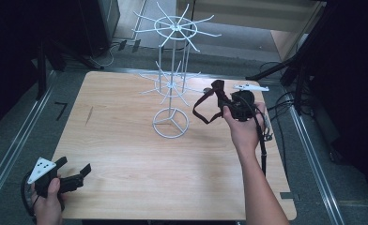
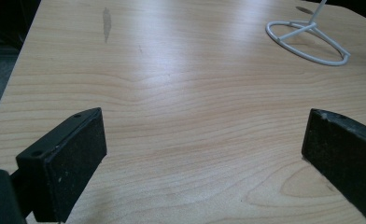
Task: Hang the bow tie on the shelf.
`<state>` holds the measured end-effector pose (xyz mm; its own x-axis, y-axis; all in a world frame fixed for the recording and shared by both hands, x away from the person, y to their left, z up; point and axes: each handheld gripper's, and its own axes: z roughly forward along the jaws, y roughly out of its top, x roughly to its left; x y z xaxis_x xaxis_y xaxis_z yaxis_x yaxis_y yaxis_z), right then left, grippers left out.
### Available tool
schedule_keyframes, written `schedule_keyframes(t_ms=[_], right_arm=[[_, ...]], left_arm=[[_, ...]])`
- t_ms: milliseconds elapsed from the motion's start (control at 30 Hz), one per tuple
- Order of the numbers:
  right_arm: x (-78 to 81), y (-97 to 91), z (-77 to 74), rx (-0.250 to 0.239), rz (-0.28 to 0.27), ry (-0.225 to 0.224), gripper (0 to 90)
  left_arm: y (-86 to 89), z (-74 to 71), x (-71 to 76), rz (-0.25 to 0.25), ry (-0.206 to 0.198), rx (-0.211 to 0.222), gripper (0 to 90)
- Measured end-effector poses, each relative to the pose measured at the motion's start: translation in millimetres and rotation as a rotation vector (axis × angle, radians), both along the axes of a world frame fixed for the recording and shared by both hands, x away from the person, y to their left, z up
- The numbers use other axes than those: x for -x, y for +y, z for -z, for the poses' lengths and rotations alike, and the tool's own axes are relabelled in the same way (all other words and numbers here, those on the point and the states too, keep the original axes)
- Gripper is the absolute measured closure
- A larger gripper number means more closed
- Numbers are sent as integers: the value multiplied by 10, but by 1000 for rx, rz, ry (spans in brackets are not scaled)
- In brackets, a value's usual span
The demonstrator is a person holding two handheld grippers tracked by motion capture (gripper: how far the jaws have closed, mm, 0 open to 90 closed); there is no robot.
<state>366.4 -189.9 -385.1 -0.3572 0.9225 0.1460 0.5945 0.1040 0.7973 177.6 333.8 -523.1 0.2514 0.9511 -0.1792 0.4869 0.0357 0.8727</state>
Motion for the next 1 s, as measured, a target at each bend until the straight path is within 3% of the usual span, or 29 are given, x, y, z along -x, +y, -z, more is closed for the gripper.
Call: schedule_keyframes(t_ms=[233,467,1000], right_arm=[[77,85,-55,5,-33,-19,741],[56,167,-98,8,-47,-25,741],[-94,266,51,9,-32,16,741]], left_arm=[[-3,0,0,-1,-1,0,4],[-3,0,-1,-1,0,-1,4],[-2,0,0,0,0,0,4]])
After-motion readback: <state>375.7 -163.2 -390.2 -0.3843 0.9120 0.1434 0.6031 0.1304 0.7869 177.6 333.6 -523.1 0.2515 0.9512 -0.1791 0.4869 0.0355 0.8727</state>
